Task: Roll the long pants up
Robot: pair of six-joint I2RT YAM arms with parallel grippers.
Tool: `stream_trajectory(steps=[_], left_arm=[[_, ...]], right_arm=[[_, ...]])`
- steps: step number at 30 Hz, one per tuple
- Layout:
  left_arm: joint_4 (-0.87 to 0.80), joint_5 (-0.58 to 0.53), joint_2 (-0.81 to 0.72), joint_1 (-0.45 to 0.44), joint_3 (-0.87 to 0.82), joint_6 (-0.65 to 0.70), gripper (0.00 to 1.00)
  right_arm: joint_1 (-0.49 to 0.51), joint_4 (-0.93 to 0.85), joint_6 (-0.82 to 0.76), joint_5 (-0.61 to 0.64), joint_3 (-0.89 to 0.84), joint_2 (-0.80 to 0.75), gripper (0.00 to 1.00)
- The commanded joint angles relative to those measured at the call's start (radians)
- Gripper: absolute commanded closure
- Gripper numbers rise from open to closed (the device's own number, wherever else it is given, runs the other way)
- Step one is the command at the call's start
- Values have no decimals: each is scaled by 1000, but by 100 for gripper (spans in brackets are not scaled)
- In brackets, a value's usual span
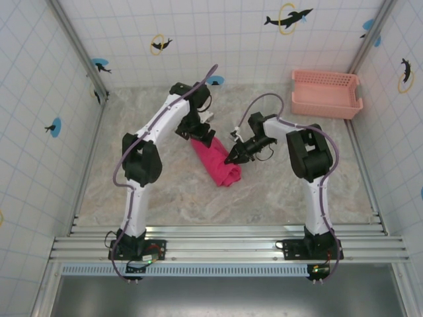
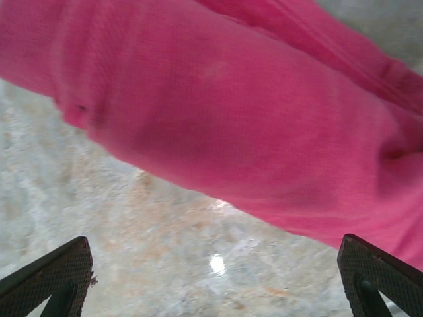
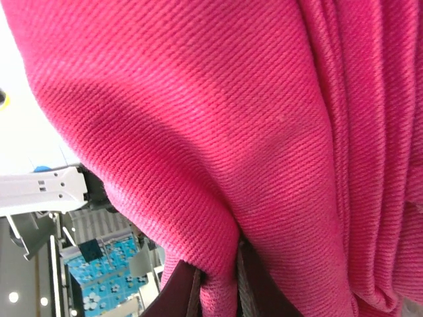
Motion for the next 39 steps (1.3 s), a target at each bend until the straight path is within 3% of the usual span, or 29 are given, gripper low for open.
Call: stream_trajectory(steps=[1,11,21,27,33,39], left_arm=[[47,69,2,-7,-2,-75,2],[48,137,243,-31,107,-78,2],[74,244,294,-48,236,-199,2],[60,102,131,-38,217,-216,2],[129,-38,-81,-38,-87,-205,2],[181,-103,-55,-38,-221,-209,3]], right_arm=[[-34,91,70,248,-25,106,99],[-40,116,99,224,-28,125,98],[-44,112,112,211,-35,148,98],[-50,112,123,188,-29,168,99],[-63,116,123,150,-24,204,99],[-78,112,114,123,-21,238,99]])
